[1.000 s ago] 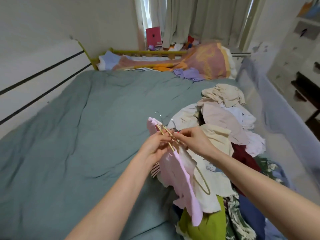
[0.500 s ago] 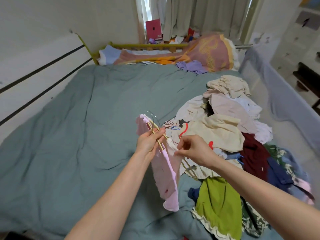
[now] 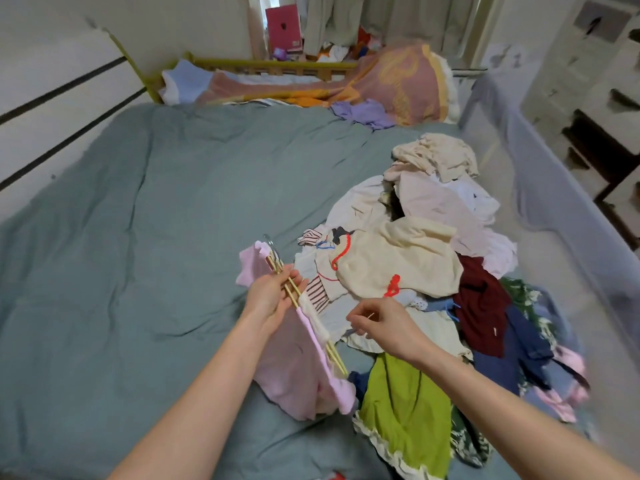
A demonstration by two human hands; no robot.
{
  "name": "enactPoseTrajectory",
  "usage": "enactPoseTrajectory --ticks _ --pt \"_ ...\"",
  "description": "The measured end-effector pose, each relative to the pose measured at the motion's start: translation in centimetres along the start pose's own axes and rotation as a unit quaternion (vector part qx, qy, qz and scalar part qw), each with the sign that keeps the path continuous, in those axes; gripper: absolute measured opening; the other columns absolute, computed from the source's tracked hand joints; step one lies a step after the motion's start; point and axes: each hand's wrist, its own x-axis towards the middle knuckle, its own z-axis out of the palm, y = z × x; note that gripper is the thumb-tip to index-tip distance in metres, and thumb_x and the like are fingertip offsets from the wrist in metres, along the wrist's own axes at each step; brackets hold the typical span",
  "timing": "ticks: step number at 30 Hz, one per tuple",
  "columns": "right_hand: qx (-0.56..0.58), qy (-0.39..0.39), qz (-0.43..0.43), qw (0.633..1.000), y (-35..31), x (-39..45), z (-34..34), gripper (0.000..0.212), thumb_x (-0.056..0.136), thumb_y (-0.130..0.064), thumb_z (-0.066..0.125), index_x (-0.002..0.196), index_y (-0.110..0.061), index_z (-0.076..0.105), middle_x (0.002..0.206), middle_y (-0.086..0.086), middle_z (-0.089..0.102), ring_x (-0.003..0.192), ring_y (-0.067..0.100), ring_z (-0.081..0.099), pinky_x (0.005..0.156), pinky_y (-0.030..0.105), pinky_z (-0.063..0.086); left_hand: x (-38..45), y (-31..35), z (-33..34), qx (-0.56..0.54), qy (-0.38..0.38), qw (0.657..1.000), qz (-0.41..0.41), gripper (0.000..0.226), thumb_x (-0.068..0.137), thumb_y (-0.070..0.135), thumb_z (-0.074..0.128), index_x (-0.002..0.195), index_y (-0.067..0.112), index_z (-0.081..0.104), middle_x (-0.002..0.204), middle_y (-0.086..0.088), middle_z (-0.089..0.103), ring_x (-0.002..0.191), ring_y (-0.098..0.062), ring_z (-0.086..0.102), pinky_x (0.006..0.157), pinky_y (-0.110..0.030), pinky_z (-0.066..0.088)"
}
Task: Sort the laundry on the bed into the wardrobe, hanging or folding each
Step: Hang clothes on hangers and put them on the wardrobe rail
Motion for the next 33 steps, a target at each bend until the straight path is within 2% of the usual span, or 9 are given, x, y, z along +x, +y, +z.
enactPoseTrajectory --ticks 4,8,10,15,18,21,25,28,33 --pt "0.002 -0.029 0.046 0.998 2.7 3.9 -1.0 0.014 0.089 -0.006 0.057 0.082 -0.004 0.069 0.074 0.005 0.067 0.058 0.008 0.061 0.056 0.015 0.047 2.5 -0.2 -0.5 0.015 0.008 1.0 -0.001 0.013 0.098 -0.001 0.047 0.089 0.0 0.056 0.075 -0.009 0.053 0.052 -0.013 0.061 0.051 -0.021 0.055" --pt "-0.106 -0.035 0.052 0.992 5.5 12.5 -2.0 0.018 0.088 -0.009 0.053 0.078 -0.008 0.068 0.076 0.005 0.068 0.072 0.021 0.062 0.063 0.027 0.047 6.9 0.0 -0.8 0.01 0.022 1.0 -0.003 0.013 0.098 -0.006 0.042 0.096 -0.001 0.055 0.079 -0.013 0.056 0.05 -0.01 0.064 0.053 -0.021 0.057" --pt "-0.173 -0.038 0.05 0.983 7.4 17.9 -1.8 0.02 0.087 -0.009 0.051 0.087 -0.004 0.069 0.088 0.011 0.07 0.081 0.026 0.061 0.064 0.028 0.043 9.4 -0.5 -0.4 0.008 0.031 0.999 -0.011 0.016 0.097 -0.008 0.041 0.094 0.0 0.054 0.079 -0.013 0.056 0.048 -0.01 0.064 0.054 -0.022 0.058" --pt "-0.307 -0.059 0.07 0.947 12.3 28.8 0.3 0.031 0.096 -0.022 0.048 0.119 -0.003 0.056 0.124 0.015 0.058 0.115 0.031 0.053 0.089 0.032 0.041 15.7 -2.5 0.0 -0.001 0.041 0.999 -0.033 0.021 0.092 -0.011 0.05 0.11 0.001 0.051 0.077 -0.012 0.059 0.048 -0.009 0.063 0.054 -0.02 0.057" --pt "-0.333 -0.074 0.096 0.935 14.9 33.2 3.5 0.042 0.096 -0.035 0.043 0.126 -0.006 0.05 0.128 0.015 0.054 0.117 0.031 0.05 0.095 0.036 0.039 17.8 -3.2 -1.0 -0.023 0.026 0.998 -0.047 0.02 0.089 -0.009 0.055 0.105 0.002 0.054 0.073 -0.011 0.064 0.055 -0.012 0.066 0.061 -0.024 0.059" --pt "-0.41 -0.074 0.143 0.898 16.9 35.5 6.8 0.058 0.089 -0.05 0.047 0.132 -0.012 0.044 0.131 0.009 0.047 0.12 0.027 0.045 0.097 0.038 0.038 18.5 -3.7 -2.0 -0.034 0.022 0.998 -0.054 0.016 0.088 -0.007 0.057 0.1 0.004 0.056 0.074 -0.01 0.067 0.059 -0.014 0.067 0.06 -0.025 0.059" --pt "-0.477 -0.015 0.145 0.867 18.0 35.4 8.1 0.049 0.092 -0.024 0.051 0.135 -0.008 0.037 0.129 0.01 0.045 0.119 0.026 0.046 0.094 0.032 0.042 19.5 -3.8 -2.6 -0.018 0.034 0.997 -0.062 0.017 0.089 -0.005 0.057 0.104 0.002 0.056 0.073 -0.008 0.068 0.059 -0.013 0.067 0.057 -0.023 0.057" --pt "-0.463 0.013 0.144 0.874 17.9 35.1 6.9 0.043 0.093 -0.019 0.049 0.131 -0.004 0.036 0.128 0.012 0.049 0.117 0.028 0.052 0.092 0.033 0.043 20.1 -3.8 -2.6 -0.015 0.046 0.996 -0.071 0.018 0.089 -0.005 0.058 0.105 0.003 0.057 0.072 -0.007 0.069 0.059 -0.012 0.068 0.057 -0.023 0.057" --pt "-0.249 0.024 0.139 0.958 15.9 32.4 2.1 0.026 0.092 -0.025 0.043 0.108 -0.004 0.043 0.111 0.021 0.059 0.103 0.038 0.057 0.078 0.038 0.04 20.1 -3.9 -1.8 -0.055 0.03 0.995 -0.074 0.017 0.089 -0.006 0.056 0.103 0.002 0.057 0.077 -0.012 0.07 0.059 -0.014 0.069 0.056 -0.023 0.058"
